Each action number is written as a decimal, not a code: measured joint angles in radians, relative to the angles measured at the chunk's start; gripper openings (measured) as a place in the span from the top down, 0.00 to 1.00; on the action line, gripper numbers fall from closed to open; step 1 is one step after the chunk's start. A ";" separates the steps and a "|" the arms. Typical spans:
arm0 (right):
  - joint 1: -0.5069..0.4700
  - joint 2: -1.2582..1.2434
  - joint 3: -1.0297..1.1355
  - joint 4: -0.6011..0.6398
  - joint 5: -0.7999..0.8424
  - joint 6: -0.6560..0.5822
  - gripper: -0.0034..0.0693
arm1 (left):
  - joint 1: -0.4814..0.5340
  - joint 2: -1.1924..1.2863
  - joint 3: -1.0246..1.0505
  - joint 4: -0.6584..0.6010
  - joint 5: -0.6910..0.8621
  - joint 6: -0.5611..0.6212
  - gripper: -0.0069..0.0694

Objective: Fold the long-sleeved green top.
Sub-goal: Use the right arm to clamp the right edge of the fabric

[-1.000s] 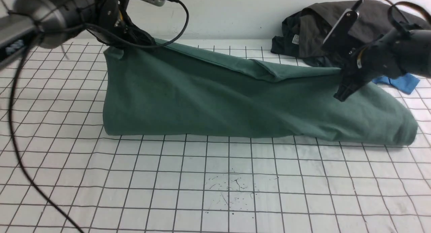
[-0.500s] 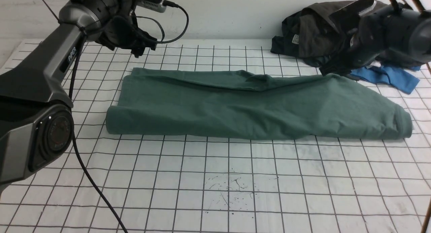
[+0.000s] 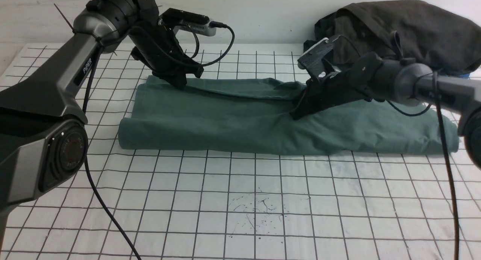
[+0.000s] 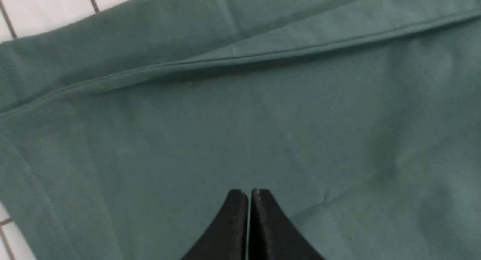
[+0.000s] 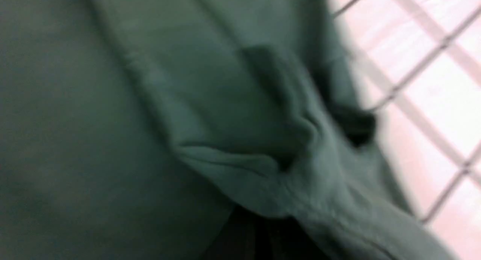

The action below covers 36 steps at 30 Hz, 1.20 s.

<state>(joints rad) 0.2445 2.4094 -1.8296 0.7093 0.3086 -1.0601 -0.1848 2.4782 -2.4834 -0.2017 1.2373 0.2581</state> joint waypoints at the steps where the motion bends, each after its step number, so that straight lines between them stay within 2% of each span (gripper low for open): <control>1: 0.000 0.003 0.000 0.009 0.000 0.000 0.97 | 0.000 -0.001 0.000 0.000 0.000 0.001 0.92; 2: -0.005 0.020 0.000 0.105 -0.141 0.015 0.96 | 0.001 -0.009 0.001 -0.007 0.000 0.005 0.92; 3: -0.005 0.020 0.000 0.105 -0.141 0.015 0.96 | 0.001 -0.011 0.001 -0.008 0.000 0.005 0.92; 5: -0.024 0.018 -0.013 0.247 -0.262 0.025 0.92 | 0.002 -0.035 0.002 -0.008 0.001 0.006 0.92; 8: -0.069 -0.020 -0.045 0.357 -0.215 0.012 0.83 | 0.005 -0.076 0.002 -0.008 0.002 0.009 0.92; 9: -0.072 -0.024 -0.045 0.359 -0.204 0.010 0.82 | 0.005 -0.079 0.002 -0.008 0.002 0.009 0.92; 11: -0.103 -0.074 -0.050 0.361 -0.071 -0.001 0.78 | 0.006 -0.108 0.002 -0.008 0.006 0.010 0.92; 12: -0.138 -0.139 -0.052 0.313 0.135 0.018 0.75 | 0.008 -0.148 0.014 -0.008 0.007 0.010 0.92; 13: -0.146 -0.146 -0.052 0.296 0.157 0.024 0.75 | 0.008 -0.153 0.017 -0.008 0.007 0.010 0.92; 14: -0.175 -0.190 -0.054 0.219 0.309 0.089 0.75 | 0.009 -0.205 0.053 -0.008 0.007 0.010 0.92; 15: -0.180 -0.202 -0.055 0.206 0.353 0.114 0.75 | 0.009 -0.213 0.060 -0.008 0.007 0.010 0.92; 16: -0.222 -0.241 -0.060 0.072 0.526 0.230 0.75 | 0.010 -0.281 0.132 -0.008 0.007 0.013 0.92; 18: -0.264 -0.261 -0.061 -0.075 0.732 0.370 0.76 | 0.010 -0.380 0.243 -0.007 0.007 0.028 0.92; 20: -0.299 -0.260 -0.040 -0.206 0.840 0.449 0.77 | 0.010 -0.466 0.337 -0.007 0.007 0.050 0.92; 24: -0.386 -0.238 0.087 -0.526 0.888 0.673 0.79 | 0.010 -0.688 0.673 -0.008 0.007 0.100 0.92; 26: -0.401 -0.234 0.111 -0.587 0.870 0.739 0.79 | 0.010 -0.749 0.779 -0.008 0.007 0.112 0.92; 27: -0.418 -0.234 0.124 -0.672 0.855 0.818 0.79 | 0.010 -0.828 0.917 -0.007 -0.006 0.129 0.92; 28: -0.423 -0.234 0.125 -0.709 0.849 0.844 0.79 | 0.012 -0.865 0.980 -0.006 -0.019 0.133 0.92; 31: -0.428 -0.244 0.122 -0.764 0.820 0.931 0.76 | 0.026 -0.983 1.164 -0.008 -0.096 0.138 0.92; 36: -0.428 -0.262 0.120 -0.709 0.783 0.961 0.54 | 0.071 -1.136 1.369 -0.005 -0.173 0.139 0.92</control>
<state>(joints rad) -0.1839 2.1475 -1.7100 0.0000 1.0911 -0.0986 -0.1138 1.3420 -1.1146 -0.2071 1.0640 0.3973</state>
